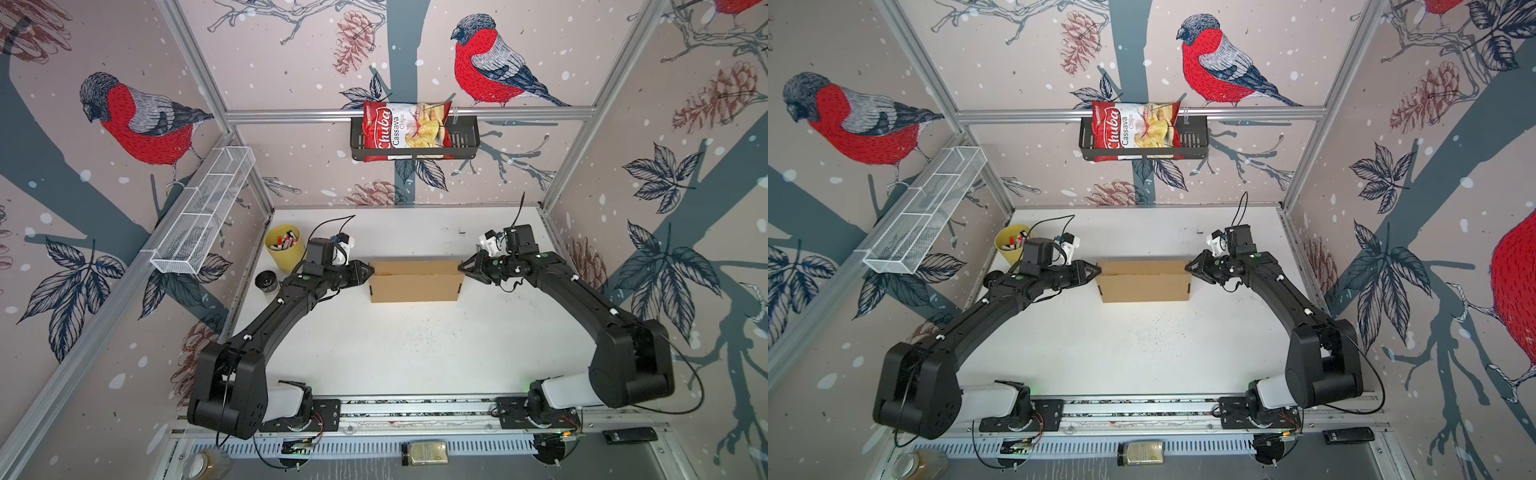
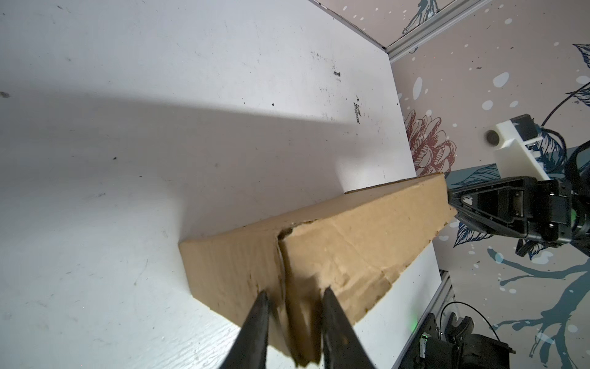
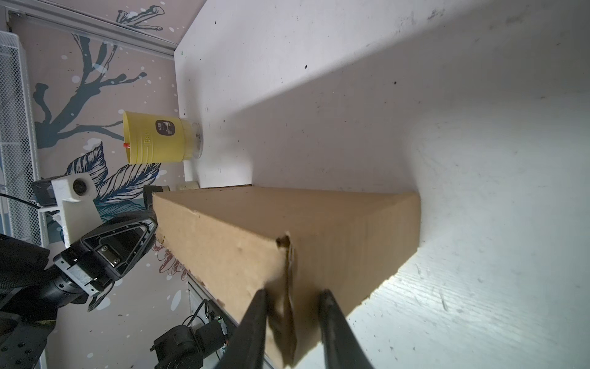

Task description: Fold the paper box

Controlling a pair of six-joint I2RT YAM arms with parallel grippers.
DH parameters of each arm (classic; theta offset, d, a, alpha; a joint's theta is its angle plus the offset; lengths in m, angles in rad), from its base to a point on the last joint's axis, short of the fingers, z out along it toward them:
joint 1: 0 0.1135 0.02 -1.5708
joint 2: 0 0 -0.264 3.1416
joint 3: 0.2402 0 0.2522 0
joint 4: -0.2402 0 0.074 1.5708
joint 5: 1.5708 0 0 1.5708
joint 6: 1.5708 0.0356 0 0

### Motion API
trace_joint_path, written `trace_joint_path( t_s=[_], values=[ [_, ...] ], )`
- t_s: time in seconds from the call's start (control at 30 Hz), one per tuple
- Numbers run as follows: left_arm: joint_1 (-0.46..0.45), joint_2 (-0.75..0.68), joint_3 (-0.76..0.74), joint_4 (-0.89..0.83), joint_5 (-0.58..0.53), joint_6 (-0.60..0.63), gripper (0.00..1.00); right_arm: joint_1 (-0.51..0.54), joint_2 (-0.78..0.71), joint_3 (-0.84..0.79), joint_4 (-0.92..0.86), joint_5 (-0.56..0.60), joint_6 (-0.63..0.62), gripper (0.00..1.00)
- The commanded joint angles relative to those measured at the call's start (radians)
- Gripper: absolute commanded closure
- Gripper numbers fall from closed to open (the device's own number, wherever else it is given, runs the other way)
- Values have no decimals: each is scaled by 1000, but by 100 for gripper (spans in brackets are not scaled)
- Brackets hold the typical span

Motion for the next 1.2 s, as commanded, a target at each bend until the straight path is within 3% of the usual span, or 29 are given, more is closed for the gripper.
trace_joint_path(
  t_s=[0.0,0.37,0.67,0.87,0.97,1.07,1.17],
  values=[
    [-17,-18,-26,-94,-17,22,69,23,-17,-31,-61,20,-20,70],
    [-102,-176,-167,-73,-67,-36,54,76,-215,-202,-95,106,-34,63],
    [-131,-305,-200,-118,-114,-61,34,86,-391,-302,-100,121,-33,41],
    [-133,-251,-222,-38,-129,-47,32,76,-311,-328,-44,180,-32,35],
    [-134,-179,-221,23,-208,-23,30,72,-233,-329,32,199,-27,33],
    [-135,-111,-234,141,-263,-34,29,70,-149,-321,117,206,-22,32],
    [-134,-44,-255,281,-243,-71,29,73,-65,-305,175,200,-24,31]
  ],
)
